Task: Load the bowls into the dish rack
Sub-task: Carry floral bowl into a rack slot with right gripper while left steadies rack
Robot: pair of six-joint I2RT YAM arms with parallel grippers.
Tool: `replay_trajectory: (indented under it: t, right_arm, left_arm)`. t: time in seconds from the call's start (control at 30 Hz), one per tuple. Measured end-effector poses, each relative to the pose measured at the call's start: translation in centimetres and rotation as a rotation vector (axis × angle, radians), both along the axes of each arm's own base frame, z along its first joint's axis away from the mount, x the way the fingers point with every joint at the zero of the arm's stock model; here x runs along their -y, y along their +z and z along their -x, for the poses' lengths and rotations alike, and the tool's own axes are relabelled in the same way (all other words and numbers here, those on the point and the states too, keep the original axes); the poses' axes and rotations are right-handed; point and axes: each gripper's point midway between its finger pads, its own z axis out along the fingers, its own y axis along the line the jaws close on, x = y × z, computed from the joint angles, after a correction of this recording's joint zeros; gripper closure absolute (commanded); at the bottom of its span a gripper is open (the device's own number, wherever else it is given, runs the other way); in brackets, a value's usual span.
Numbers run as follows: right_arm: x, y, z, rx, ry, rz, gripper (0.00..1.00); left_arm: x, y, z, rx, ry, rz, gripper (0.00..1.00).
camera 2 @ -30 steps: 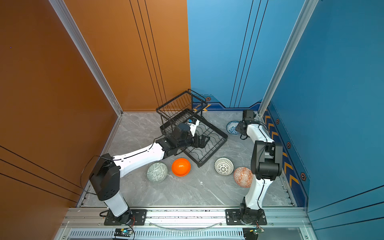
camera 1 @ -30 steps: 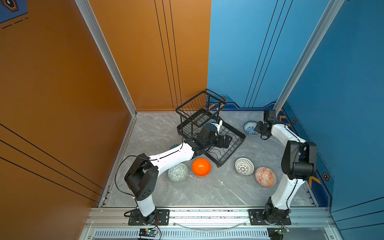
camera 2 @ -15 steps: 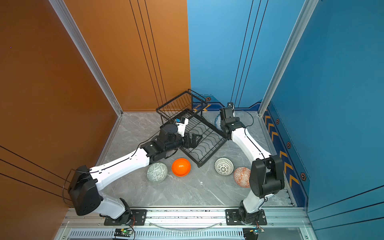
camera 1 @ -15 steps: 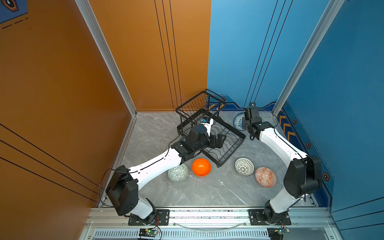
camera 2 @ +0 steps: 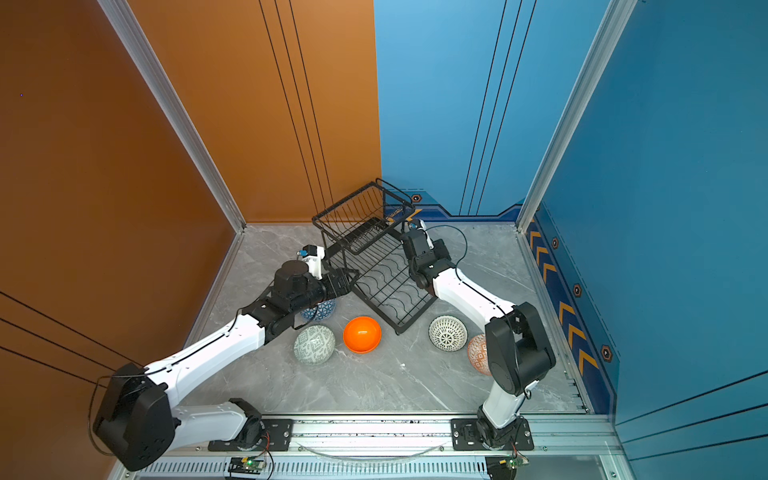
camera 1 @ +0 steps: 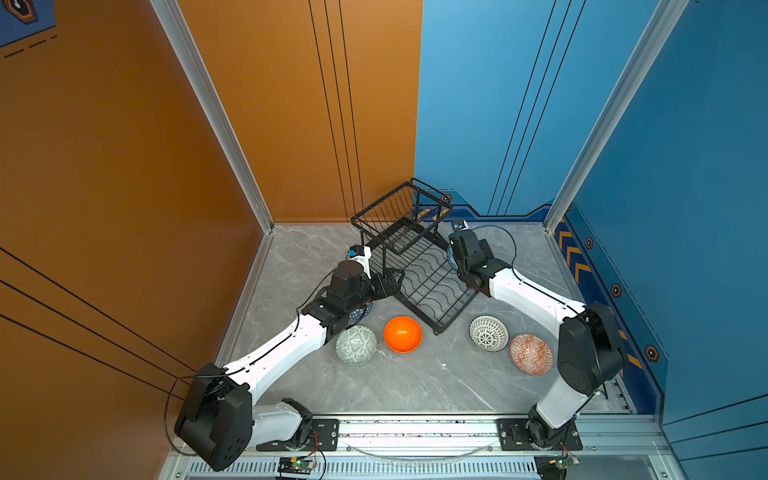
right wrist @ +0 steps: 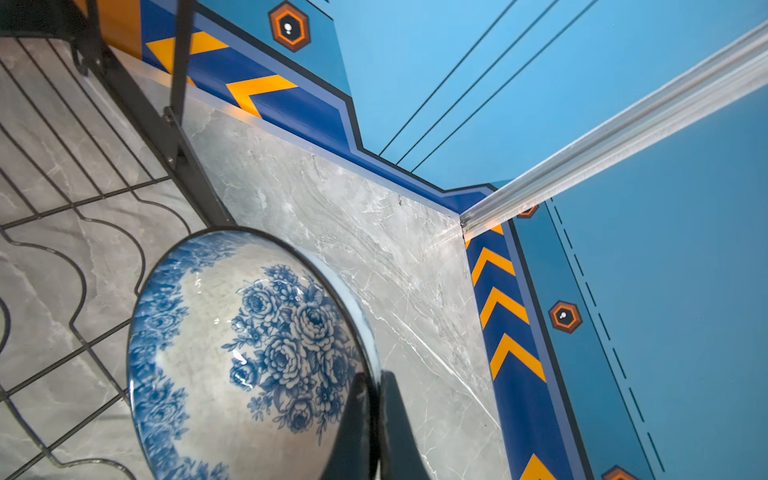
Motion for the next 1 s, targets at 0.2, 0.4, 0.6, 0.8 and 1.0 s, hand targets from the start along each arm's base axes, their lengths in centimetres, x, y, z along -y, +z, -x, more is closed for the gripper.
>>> replay_trajectory:
  t: [0.2, 0.4, 0.6, 0.8, 1.0]
  right_arm:
    - [-2.5, -3.4, -0.5, -0.059, 0.063, 0.14, 1.0]
    - [-3.3, -4.5, -1.5, -0.075, 0.081, 0.243, 1.0]
    - [-4.0, -3.8, -3.0, -0.036, 0.079, 0.309, 1.0]
    - [-5.2, -5.1, -4.3, -0.036, 0.101, 0.375, 1.0]
    - [-6.0, -5.2, -4.6, -0.019, 0.116, 0.385, 1.0]
  left_arm:
    - [-1.0, 0.2, -0.7, -0.005, 0.016, 0.061, 0.02]
    - [-1.2, -0.3, -1.5, -0.019, 0.014, 0.087, 0.02]
    - [-1.1, -0.5, -1.9, -0.024, 0.009, 0.101, 0.02]
    - [-0.8, -1.3, -2.3, -0.041, 0.002, 0.108, 0.02]
    - [-1.2, -1.3, -2.6, -0.04, 0.008, 0.114, 0.02]
